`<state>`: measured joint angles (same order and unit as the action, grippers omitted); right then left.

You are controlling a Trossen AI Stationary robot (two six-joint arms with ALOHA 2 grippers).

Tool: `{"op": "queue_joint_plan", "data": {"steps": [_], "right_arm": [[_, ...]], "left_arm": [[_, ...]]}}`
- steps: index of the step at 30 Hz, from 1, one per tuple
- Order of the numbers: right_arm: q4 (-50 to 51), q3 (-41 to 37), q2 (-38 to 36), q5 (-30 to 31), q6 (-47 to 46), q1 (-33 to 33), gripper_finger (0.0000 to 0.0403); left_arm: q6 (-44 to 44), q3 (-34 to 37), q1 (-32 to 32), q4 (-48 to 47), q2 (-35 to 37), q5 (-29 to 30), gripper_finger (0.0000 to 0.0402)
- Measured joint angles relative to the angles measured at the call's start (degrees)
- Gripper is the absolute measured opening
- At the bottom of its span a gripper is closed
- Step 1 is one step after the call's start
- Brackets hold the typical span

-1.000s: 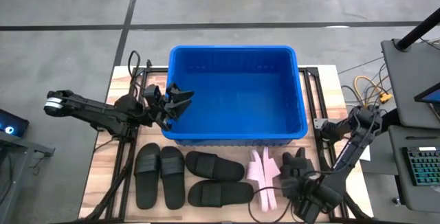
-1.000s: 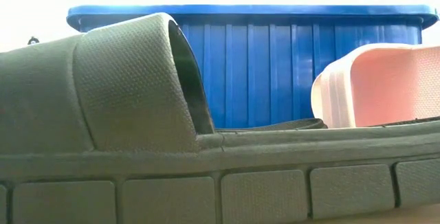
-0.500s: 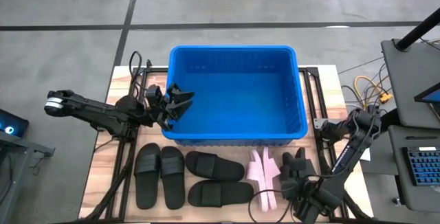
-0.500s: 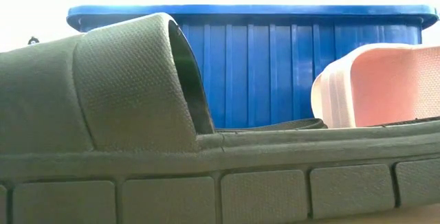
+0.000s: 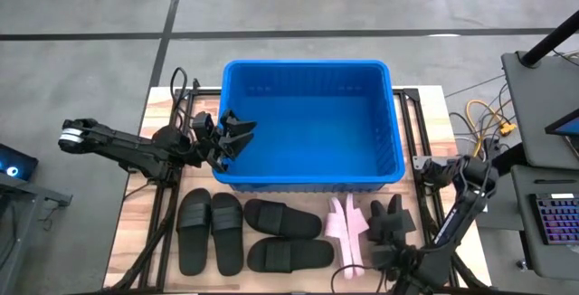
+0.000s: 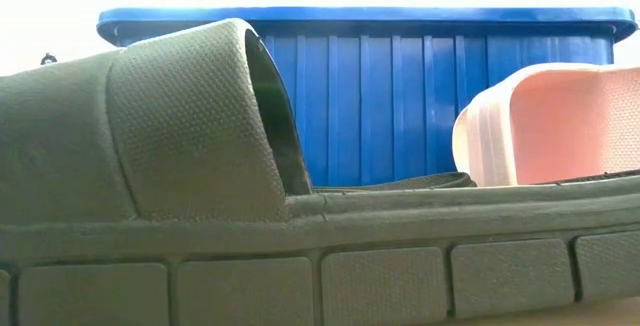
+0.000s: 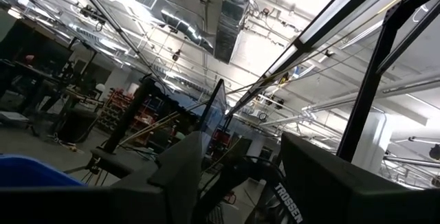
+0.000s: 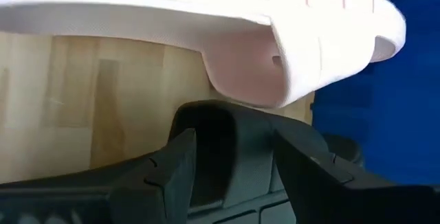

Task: Pick and place slides into bin
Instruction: Put the black slide into the blue container

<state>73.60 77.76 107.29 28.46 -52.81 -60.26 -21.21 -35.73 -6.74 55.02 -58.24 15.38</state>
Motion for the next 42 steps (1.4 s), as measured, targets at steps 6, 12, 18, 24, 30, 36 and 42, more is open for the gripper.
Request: {"op": "queue_joint_plan", "data": {"steps": [6,12,18,24,30,36,42], "right_arm": [[2.1,0.02,1.06,0.53,0.3,-0.05,0.0185],[2.77,0.07,1.13,0.47,0.28,-0.05,0.0183],[3.34,-0.02,1.13,0.36,0.3,0.02,0.0142],[6.22,-0.02,1.13,0.2,-1.16,-0.01,0.0044],[6.66,0.1,1.11,-0.07,-1.6,-0.03,0.0015],[7.46,1.6,1.19,-0.81,-0.83,0.07,0.0014],[7.92,2.67,0.96,-2.62,-0.79,0.02,0.0013]], "left_arm": [[-0.09,0.0,0.0,0.01,0.0,-0.06,0.0185],[-0.07,0.0,0.0,0.0,0.0,-0.05,0.0185],[-0.06,0.0,0.0,0.0,0.0,-0.04,0.0185],[-0.04,0.0,0.0,-0.02,0.0,-0.04,0.0185],[-0.02,0.0,0.0,-0.02,0.0,-0.06,0.0185],[-0.02,0.0,0.0,-0.02,0.0,-0.05,0.0185],[0.0,0.0,-0.02,-0.02,0.0,-0.04,0.0185]]}}
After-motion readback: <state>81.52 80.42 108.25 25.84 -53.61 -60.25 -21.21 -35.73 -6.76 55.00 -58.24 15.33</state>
